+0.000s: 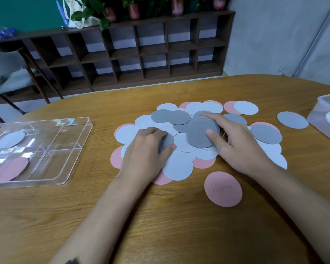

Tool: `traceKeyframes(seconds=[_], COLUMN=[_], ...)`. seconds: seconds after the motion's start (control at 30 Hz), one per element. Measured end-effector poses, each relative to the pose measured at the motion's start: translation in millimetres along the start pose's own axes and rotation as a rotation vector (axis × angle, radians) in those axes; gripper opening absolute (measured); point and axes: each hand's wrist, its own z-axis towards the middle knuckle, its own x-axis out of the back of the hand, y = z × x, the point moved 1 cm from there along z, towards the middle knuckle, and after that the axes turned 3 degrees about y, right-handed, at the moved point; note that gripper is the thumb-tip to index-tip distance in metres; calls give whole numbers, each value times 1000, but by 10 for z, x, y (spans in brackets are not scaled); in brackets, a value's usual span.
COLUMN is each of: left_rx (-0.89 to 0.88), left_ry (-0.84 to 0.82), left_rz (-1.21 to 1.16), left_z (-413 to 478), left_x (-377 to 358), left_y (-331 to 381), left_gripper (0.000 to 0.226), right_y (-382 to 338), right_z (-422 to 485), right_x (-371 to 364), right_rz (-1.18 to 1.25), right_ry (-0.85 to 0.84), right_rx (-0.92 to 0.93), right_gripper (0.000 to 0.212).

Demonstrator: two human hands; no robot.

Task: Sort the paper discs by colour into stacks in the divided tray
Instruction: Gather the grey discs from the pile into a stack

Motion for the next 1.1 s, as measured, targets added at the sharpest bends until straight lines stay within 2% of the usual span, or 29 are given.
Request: traceKeyframes(seconds=[0.1, 0.23, 0.37, 0.63, 0.73, 0.83, 0.97, 1.1], left_rx=[-26, -17, -113, -199, -145, -91, -17, -71], left_ry=[25, 95, 241, 422, 371, 264, 210, 276], left_rz=[77, 111, 122, -43, -301, -400, -423, -356], left_z=[-5, -25, -26, -48, -46, -62, -86, -108], left_x=[31, 63, 67, 88, 97, 52, -43, -75], left_y=[43, 138, 184, 210, 245, 275, 285, 305], left_gripper=[32, 35, 43, 35, 20, 6, 23, 32], right_y=[7, 2, -10, -26, -11, -2, -36, -59], right_z=[4, 5, 3, -4, -1, -6, -23, -30], right_x=[-12, -11, -13, -9, -8, -23, -27, -41], right_rz=[13, 26, 58, 64, 74, 115, 179, 189], right_ry=[-14, -5, 0, 14, 1, -39, -70, -64], right_rx=[1, -1, -14, -12, -9, -5, 21, 37], right_gripper=[42, 40, 39, 38, 37, 37, 37, 40])
